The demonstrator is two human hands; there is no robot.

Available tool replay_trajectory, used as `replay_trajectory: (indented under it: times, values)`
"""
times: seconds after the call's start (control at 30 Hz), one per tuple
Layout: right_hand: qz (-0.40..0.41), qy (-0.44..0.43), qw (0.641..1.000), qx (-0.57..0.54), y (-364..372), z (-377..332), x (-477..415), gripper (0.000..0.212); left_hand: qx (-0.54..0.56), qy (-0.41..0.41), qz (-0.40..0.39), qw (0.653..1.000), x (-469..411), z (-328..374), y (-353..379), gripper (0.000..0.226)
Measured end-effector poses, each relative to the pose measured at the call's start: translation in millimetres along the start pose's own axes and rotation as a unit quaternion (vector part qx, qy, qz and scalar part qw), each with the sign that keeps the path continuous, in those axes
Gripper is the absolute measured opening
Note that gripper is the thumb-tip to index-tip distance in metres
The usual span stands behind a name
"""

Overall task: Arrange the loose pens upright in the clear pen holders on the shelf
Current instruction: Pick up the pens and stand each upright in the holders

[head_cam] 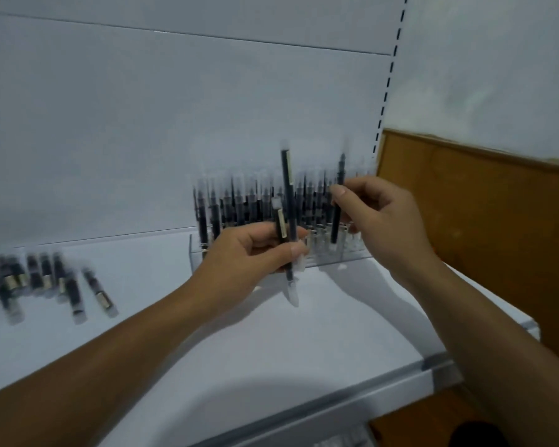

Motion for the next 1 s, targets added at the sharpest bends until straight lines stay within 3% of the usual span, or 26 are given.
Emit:
replay_trajectory:
  times: [0.2, 0.37, 0.5, 0.87, 1.0]
  values:
    - [0.007, -0.001, 1.0, -0.013, 6.2, -0.2, -16.4, 0.015, -0.033, -0.047, -0.05, 0.997, 2.5, -21.7, 10.1, 0.024]
    - [-0.01, -0.013, 1.0, 0.003, 18.2, -1.4, -25.7, 0.009, 0.061, -0.109, -0.081, 0.989, -1.2, -27.9, 8.0, 0.018]
    - [-0.023, -0.017, 0.999, 0.025, 22.7, 0.7, -29.0, 0.009, 0.054, -0.112, -0.105, 0.987, -0.6, -28.9, 8.3, 0.018]
    - [-0.051, 0.006, 0.996, 0.07, 27.8, 15.0, -35.5, 0.012, 0.099, -0.092, -0.079, 0.988, -2.9, -26.7, 4.7, 0.024]
    - [-0.118, 0.028, 0.984, 0.127, 32.1, 19.9, -33.6, 0.016, 0.078, -0.084, -0.058, 0.992, -1.5, -24.4, 2.4, 0.022]
Point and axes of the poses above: each hand's wrist, its own x-axis away from the middle knuckle, its own y-axis out of the palm, z = x × y, the point moved 3 cm from there along -x, towards the middle knuckle, and after that the axes turned 15 degrees about -y, right-handed, at the moved point
